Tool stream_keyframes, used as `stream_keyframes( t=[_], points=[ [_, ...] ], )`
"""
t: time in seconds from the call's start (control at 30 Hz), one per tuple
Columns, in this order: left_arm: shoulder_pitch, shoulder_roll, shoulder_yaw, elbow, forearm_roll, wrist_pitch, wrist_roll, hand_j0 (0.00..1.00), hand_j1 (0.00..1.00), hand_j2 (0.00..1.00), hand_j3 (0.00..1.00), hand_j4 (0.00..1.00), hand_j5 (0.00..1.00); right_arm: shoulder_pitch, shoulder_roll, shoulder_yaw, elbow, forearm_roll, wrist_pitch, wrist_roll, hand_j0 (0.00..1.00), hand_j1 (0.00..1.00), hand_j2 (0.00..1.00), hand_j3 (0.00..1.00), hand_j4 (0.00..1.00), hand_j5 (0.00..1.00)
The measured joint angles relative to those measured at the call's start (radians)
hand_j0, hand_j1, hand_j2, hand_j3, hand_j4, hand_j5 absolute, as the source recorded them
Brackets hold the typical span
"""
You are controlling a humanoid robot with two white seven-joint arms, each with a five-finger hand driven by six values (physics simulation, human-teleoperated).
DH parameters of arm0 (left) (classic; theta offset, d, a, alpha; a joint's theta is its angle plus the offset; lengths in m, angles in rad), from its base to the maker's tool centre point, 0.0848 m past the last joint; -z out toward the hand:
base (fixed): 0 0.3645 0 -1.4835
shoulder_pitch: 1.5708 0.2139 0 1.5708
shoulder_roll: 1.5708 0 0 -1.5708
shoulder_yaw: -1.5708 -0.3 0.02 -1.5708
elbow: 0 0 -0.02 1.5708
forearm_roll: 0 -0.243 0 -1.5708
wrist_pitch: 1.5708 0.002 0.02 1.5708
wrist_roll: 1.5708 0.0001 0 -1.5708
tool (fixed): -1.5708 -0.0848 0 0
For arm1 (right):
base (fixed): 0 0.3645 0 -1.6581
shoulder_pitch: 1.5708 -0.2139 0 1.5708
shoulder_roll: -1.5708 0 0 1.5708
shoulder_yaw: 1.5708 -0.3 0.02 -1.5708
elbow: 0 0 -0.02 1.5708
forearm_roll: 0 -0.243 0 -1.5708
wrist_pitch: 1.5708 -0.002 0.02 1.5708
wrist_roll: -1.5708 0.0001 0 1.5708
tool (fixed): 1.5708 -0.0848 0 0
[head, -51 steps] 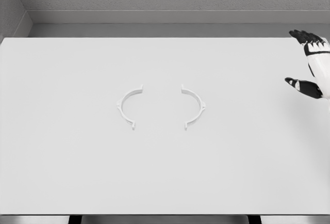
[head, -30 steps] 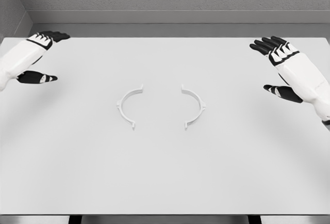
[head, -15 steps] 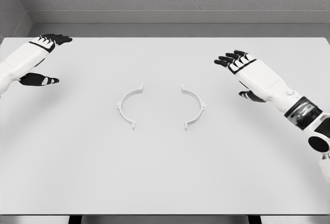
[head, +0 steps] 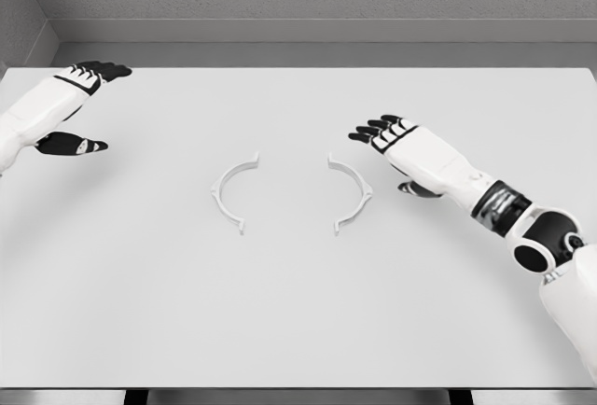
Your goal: Assemble PVC drainage pipe clamps
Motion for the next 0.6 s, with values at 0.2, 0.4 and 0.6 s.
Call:
stream_keyframes(
  t=[0.2, 0.4, 0.6],
  points=[
    [-0.009, -0.059, -0.062, 0.000, -0.019, 0.000, 0.000, 1.00, 1.00, 1.00, 1.00, 1.00, 1.00, -0.011, 0.016, 0.024, 0.021, 0.001, 0.004, 0.001, 1.00, 1.00, 1.00, 1.00, 1.00, 1.00],
    [-0.017, -0.125, -0.100, 0.012, -0.031, 0.000, 0.000, 1.00, 1.00, 1.00, 1.00, 1.00, 1.00, -0.031, 0.034, 0.042, 0.045, 0.007, 0.008, 0.003, 1.00, 1.00, 1.00, 1.00, 1.00, 1.00],
    [-0.038, -0.198, -0.108, 0.069, -0.081, 0.000, 0.000, 1.00, 1.00, 1.00, 1.00, 1.00, 1.00, -0.046, 0.050, 0.052, 0.060, 0.009, 0.013, 0.004, 1.00, 1.00, 1.00, 1.00, 1.00, 1.00]
  ],
)
